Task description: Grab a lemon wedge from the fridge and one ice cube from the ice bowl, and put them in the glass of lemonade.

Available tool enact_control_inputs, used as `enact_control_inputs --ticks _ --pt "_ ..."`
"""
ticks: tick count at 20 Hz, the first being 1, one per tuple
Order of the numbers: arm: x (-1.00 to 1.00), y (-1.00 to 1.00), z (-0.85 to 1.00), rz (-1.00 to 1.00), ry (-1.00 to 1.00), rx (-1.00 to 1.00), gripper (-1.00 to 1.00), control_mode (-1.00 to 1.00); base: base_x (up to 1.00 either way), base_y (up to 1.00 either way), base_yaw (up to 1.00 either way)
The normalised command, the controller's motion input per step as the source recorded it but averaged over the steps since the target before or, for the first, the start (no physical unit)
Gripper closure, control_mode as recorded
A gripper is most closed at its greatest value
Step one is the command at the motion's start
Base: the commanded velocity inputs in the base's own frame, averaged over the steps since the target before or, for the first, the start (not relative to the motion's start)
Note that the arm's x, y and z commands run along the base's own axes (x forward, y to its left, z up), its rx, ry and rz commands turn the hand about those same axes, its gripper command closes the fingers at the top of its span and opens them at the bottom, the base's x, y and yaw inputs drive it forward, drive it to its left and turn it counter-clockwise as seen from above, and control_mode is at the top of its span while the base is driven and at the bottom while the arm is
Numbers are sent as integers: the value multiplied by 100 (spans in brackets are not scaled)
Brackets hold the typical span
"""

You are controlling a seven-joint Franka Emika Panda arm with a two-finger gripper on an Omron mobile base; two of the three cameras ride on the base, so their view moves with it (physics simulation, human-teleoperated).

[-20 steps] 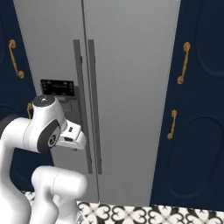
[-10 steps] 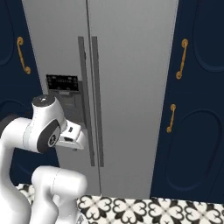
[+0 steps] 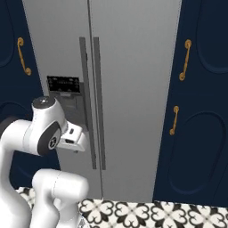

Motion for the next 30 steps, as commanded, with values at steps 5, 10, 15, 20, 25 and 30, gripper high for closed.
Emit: enact_control_inputs --ticks 5,10,15,20,25,30 --pt "-8 17 36 0 -30 0 -100 -100 0 0 0" --pt "21 4 99 2 -42 0 -100 -100 0 0 0" --pt "50 -5 100 6 -33 0 -100 -100 0 0 0" --pt "86 -3 89 3 -20 -8 -100 -100 0 0 0" --pt "100 0 -44 1 3 -6 -100 -100 0 0 0" --pt "100 -5 -85 3 1 4 -100 -100 0 0 0"
